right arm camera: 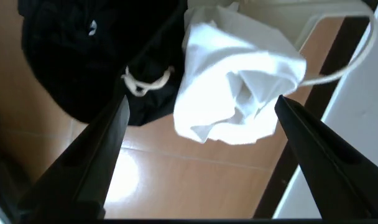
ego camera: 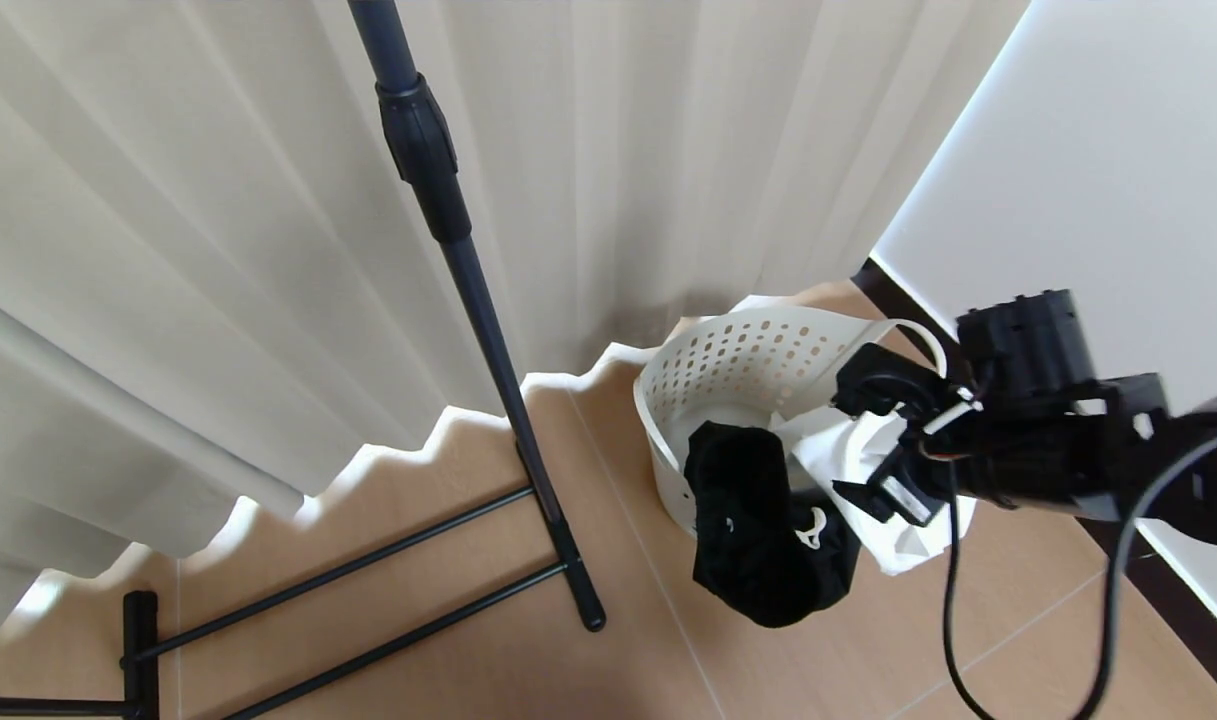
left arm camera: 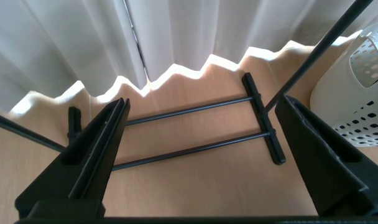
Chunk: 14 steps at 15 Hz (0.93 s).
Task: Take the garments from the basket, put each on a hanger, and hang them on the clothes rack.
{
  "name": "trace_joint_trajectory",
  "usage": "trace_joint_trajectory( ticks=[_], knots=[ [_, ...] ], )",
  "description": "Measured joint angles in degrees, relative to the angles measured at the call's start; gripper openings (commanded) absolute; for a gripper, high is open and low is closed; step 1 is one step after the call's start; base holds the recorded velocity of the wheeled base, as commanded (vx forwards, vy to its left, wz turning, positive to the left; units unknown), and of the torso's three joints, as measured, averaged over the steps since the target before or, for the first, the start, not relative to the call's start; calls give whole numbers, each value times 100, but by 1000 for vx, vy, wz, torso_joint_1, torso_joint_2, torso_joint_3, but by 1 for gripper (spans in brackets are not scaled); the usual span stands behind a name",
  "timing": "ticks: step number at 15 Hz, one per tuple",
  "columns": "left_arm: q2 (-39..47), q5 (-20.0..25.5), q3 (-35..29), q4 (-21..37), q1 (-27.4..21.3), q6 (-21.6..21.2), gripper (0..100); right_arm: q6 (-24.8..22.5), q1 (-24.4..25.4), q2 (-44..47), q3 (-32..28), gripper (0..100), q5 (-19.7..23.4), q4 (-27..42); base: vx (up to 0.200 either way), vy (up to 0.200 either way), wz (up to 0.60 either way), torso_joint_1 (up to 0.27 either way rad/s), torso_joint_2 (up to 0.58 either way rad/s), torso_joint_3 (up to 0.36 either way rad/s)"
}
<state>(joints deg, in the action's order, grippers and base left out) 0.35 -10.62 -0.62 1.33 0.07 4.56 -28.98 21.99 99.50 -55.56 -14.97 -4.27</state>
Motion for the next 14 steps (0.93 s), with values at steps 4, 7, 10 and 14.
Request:
trace_joint_trajectory(
  ticks=[4,7,10,14],
  knots=[
    [0,2,0,0,0,0,100,-877,135,1354,-1293,100,-306,-9,0,0,0,0,0,0],
    [0,0,0,0,0,-2,100,-1106,160,2026,-1969,100,-422,-13,0,0,0,0,0,0],
    [0,0,0,0,0,-2,100,-1128,162,2520,-2536,100,-444,-11,0,0,0,0,0,0],
    [0,0,0,0,0,-2,100,-1117,122,2990,-3076,0,-443,-18,0,0,0,0,0,0]
  ],
)
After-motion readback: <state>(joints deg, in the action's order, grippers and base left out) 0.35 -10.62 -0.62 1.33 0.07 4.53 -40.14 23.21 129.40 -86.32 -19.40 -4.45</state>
